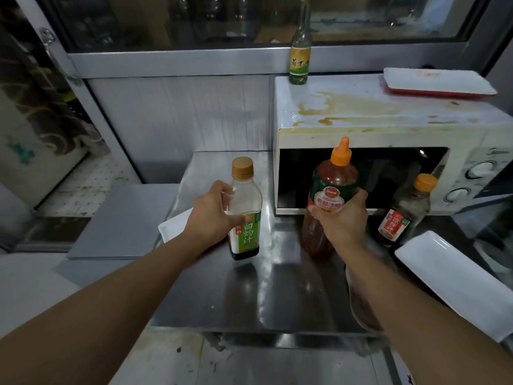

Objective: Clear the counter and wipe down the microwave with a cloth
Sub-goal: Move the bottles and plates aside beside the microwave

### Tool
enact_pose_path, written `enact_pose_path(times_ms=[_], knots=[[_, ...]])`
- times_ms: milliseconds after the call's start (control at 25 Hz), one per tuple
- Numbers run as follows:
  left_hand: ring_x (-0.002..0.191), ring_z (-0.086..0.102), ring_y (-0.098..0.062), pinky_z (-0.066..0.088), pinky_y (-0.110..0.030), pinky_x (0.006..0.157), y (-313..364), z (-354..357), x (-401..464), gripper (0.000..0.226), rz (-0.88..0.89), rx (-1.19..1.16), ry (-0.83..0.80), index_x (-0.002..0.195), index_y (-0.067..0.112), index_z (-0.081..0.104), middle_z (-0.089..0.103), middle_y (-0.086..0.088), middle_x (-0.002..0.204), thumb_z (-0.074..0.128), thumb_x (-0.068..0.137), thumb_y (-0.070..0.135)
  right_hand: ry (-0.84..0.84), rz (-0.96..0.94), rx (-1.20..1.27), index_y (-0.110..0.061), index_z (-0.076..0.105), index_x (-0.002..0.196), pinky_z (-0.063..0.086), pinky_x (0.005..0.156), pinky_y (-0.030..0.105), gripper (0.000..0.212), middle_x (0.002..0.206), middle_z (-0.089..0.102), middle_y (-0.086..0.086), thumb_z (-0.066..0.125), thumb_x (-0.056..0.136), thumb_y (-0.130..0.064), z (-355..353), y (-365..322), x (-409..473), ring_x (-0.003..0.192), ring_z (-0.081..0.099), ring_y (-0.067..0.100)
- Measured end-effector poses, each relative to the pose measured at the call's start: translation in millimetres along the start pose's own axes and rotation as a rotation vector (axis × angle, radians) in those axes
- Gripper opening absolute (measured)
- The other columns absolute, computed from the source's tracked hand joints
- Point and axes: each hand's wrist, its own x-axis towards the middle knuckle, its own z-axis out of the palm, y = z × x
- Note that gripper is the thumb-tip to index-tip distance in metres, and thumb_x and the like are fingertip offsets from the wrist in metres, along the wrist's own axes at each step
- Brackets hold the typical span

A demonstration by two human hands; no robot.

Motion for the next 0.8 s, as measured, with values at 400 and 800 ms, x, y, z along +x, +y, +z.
enact_pose_path(times_ms=[400, 800], knots=[[0.073, 0.054, -0.003, 0.037, -0.018, 0.057, 23, -53, -37, 0.056, -0.096, 0.034, 0.134, 0.098, 0.024, 0.046, 0.056, 0.012, 0.081, 0.086, 0.059, 0.035, -0.092, -0.085, -0.008, -0.011, 0.041, 0.121, 0.045, 0.077, 0.025, 0.084, 0.117, 0.061, 0.009, 0.089, 0.056, -0.032, -20, -50, -30, 0.102, 0.062, 0.026], [0.065, 0.047, -0.002, 0.032, -0.02, 0.051, 32, -133, -48, 0.053, -0.123, 0.072, 0.269, 0.094, 0.022, 0.046, 0.051, 0.012, 0.074, 0.085, 0.061, 0.036, -0.22, -0.211, -0.02, -0.014, 0.04, 0.115, 0.054, 0.078, 0.037, 0.081, 0.115, 0.061, 0.008, 0.087, 0.054, -0.037, -2, -145, -42, 0.1, 0.063, 0.027]])
